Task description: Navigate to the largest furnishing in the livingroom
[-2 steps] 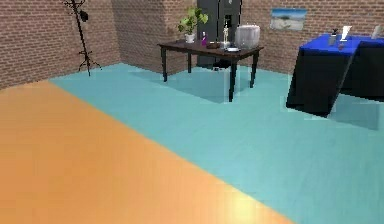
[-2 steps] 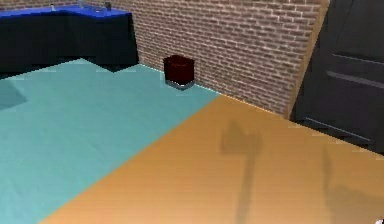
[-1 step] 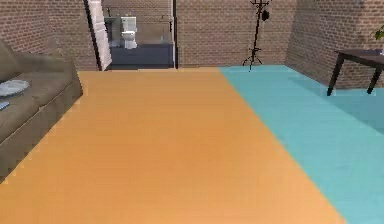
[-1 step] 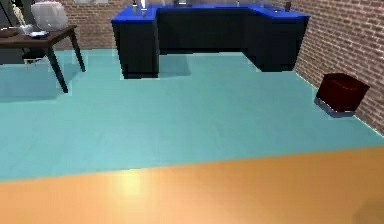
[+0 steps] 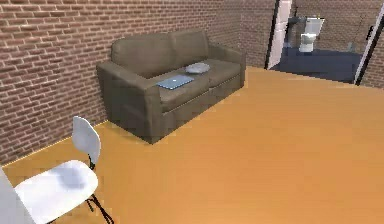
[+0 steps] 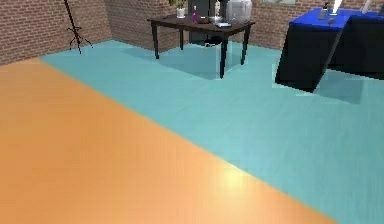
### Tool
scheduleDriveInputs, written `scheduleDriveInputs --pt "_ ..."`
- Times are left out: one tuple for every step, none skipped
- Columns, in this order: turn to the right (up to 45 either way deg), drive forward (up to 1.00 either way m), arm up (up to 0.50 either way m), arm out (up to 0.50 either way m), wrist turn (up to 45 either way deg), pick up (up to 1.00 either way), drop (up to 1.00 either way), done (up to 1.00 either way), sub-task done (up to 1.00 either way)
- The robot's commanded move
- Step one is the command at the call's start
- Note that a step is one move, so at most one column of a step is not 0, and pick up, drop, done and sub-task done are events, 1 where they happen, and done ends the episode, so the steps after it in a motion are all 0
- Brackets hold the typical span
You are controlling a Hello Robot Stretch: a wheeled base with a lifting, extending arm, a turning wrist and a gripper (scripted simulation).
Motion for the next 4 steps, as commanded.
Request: scheduleDriveInputs --pt "0.0 1.00 0.00 0.00 0.0 0.00 0.00 0.00 0.00" --pt "-6.0 0.00 0.00 0.00 0.0 0.00 0.00 0.00 0.00" --pt "0.0 0.10 0.00 0.00 0.0 0.00 0.00 0.00 0.00" --pt "-45.0 0.00 0.00 0.00 0.0 0.00 0.00 0.00 0.00"
